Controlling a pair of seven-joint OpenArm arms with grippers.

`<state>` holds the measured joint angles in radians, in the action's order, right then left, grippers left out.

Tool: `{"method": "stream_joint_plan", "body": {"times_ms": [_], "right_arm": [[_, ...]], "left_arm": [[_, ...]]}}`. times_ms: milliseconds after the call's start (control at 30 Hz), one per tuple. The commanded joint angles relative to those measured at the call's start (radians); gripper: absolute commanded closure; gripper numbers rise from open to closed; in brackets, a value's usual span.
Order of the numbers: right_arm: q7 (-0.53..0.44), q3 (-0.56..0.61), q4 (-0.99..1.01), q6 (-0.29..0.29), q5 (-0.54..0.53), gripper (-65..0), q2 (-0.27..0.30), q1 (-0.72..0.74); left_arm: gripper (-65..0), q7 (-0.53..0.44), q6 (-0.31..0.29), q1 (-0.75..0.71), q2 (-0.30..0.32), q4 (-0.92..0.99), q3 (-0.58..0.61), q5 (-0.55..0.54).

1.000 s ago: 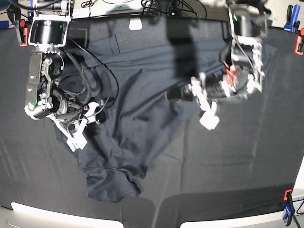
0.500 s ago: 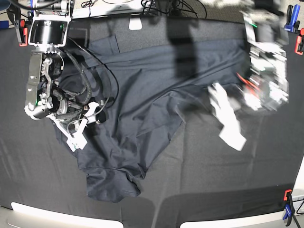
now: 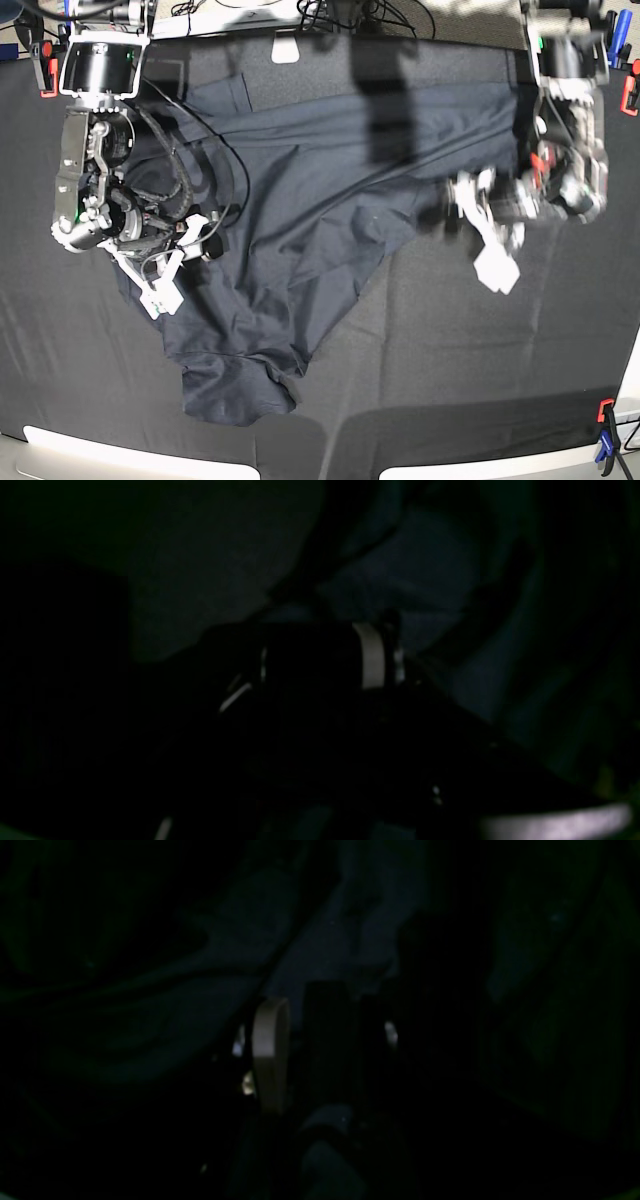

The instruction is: Layout the t-shirt on the table in an organized manner, then fold the t-shirt properly

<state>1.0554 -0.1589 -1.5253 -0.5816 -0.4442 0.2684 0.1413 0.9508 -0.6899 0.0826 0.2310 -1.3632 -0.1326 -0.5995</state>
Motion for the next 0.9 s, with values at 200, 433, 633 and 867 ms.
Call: {"method": "stream_joint_plan", "body": {"times_ms": [200, 433, 633, 867], "right_arm": [[-0.022, -0.004, -0.017, -0.002, -0.011, -22.6, 0.006, 0.023], [-0.018, -0.004, -0.017, -0.002, -0.011, -22.6, 0.006, 0.023], [-0.019, -0.004, -0.017, -0.002, -0.011, -22.6, 0.006, 0.023], [-0.019, -0.004, -0.017, -0.002, -0.011, -22.6, 0.006, 0.023]], "left_arm": [[-18.8, -0.055, -0.008, 0.017, -0.023, -0.017, -0.003, -0.012], [-18.8, -0.053, -0.008, 0.017, -0.036, -0.017, -0.003, -0.118], [-18.8, -0.039, -0.008, 0.018, -0.036, -0.017, -0.003, -0.216], [-18.8, 0.016, -0.008, 0.017, -0.036, -0.017, -0.003, -0.270]]}}
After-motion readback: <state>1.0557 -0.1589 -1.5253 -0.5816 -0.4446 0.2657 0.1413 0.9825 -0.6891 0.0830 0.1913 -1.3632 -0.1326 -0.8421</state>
